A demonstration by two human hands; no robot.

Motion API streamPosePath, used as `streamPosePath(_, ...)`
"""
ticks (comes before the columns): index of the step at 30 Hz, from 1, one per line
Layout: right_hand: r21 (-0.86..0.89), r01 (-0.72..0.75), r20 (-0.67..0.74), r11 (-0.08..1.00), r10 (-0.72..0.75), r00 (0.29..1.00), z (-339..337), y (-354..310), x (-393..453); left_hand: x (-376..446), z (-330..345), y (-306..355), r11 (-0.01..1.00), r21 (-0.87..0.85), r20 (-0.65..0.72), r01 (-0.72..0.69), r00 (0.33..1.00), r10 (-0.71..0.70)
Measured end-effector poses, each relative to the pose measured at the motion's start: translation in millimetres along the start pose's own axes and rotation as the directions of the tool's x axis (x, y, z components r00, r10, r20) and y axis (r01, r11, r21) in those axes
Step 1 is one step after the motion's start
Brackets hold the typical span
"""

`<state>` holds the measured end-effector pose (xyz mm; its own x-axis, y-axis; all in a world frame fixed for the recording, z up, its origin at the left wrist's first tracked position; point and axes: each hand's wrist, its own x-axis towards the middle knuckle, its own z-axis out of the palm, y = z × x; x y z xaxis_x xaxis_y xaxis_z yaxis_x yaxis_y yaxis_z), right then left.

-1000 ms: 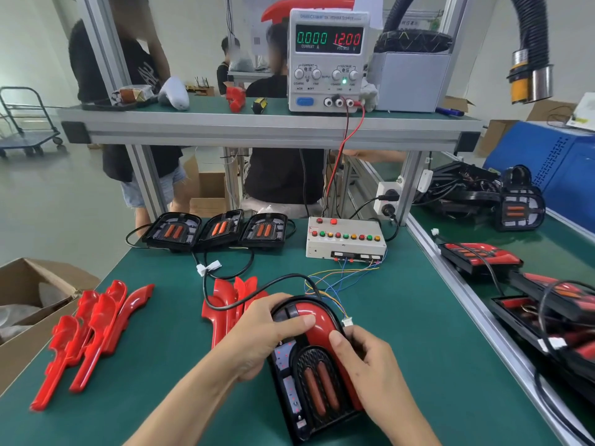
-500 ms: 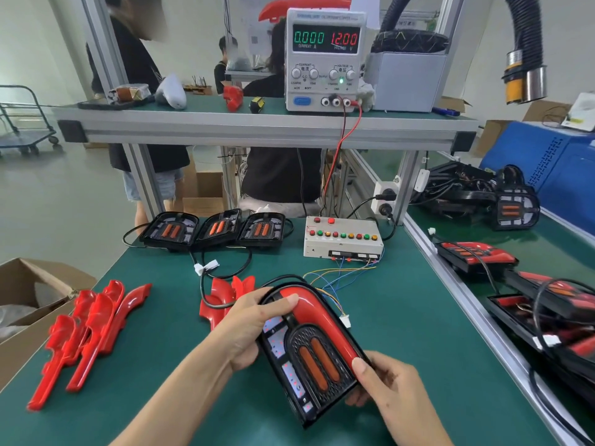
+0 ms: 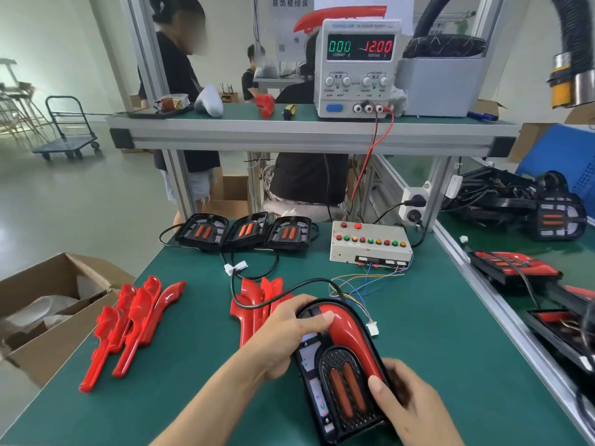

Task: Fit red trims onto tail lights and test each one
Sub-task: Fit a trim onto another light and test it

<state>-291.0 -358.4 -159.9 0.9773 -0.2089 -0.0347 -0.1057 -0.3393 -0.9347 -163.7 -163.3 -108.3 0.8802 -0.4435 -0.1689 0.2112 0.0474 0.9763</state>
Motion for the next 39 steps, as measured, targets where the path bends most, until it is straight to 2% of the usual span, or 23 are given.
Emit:
streamPosePath(2, -0.073, 0.008, -0.020, 0.997, -0.009, 1.000, 4, -3, 1, -1, 2, -1, 1.000, 0.021, -0.015, -0.002, 1.000, 0.003)
streamPosePath(5, -0.144, -0.017, -0.125, 0.989, -0.001, 0.992, 11, 0, 2, -8, 4, -2, 0.997, 0.062, -0.045, -0.056, 0.997, 0.059)
streamPosePath(7, -0.163, -0.012, -0.229, 0.987, -0.026, 0.973, 16, 4, 3, -15, -2, -6, 0.958, 0.239, -0.181, -0.159, 0.962, 0.205)
streamPosePath(9, -0.134, 0.005, -0.345, 0.991, -0.052, 0.937, 20, 7, 4, -28, -19, -7, 0.845, 0.492, -0.376, -0.208, 0.825, 0.422)
streamPosePath(10, -0.101, 0.017, -0.388, 0.995, -0.055, 0.920, 22, 8, 4, -35, -32, -7, 0.790, 0.586, -0.443, -0.181, 0.745, 0.499)
streamPosePath(12, -0.033, 0.044, -0.425, 0.998, -0.054, 0.904, 25, 8, 4, -46, -69, -6, 0.696, 0.718, -0.530, -0.030, 0.624, 0.574)
streamPosePath(14, -0.006, 0.057, -0.420, 0.998, -0.054, 0.906, 27, 7, 3, -54, -111, -3, 0.567, 0.797, -0.568, 0.209, 0.581, 0.583)
streamPosePath(16, -0.040, 0.064, -0.408, 0.997, -0.075, 0.910, 28, 7, 4, -55, -147, 3, 0.413, 0.799, -0.601, 0.436, 0.590, 0.539)
streamPosePath(18, -0.062, 0.056, -0.399, 0.996, -0.076, 0.914, 27, 5, 4, -50, -171, 10, 0.286, 0.780, -0.618, 0.556, 0.614, 0.491)
streamPosePath(22, -0.097, 0.062, -0.382, 0.993, -0.095, 0.919, 25, 2, 2, -31, -190, 16, 0.100, 0.772, -0.611, 0.628, 0.689, 0.389)
streamPosePath(26, -0.064, 0.118, -0.365, 0.991, -0.134, 0.921, 26, -11, -2, -15, -192, 8, -0.017, 0.774, -0.593, 0.633, 0.734, 0.332)
streamPosePath(29, 0.000, 0.126, -0.378, 0.992, -0.117, 0.918, 28, -19, -5, -9, -194, -1, -0.062, 0.771, -0.577, 0.634, 0.737, 0.352)
streamPosePath(35, -0.005, 0.118, -0.359, 0.993, -0.112, 0.927, 25, -17, -5, -3, -197, -6, -0.034, 0.747, -0.608, 0.664, 0.702, 0.371)
streamPosePath(39, -0.045, 0.052, -0.330, 0.998, -0.064, 0.942, 20, -6, -1, -1, -197, -7, -0.041, 0.739, -0.606, 0.673, 0.689, 0.398)
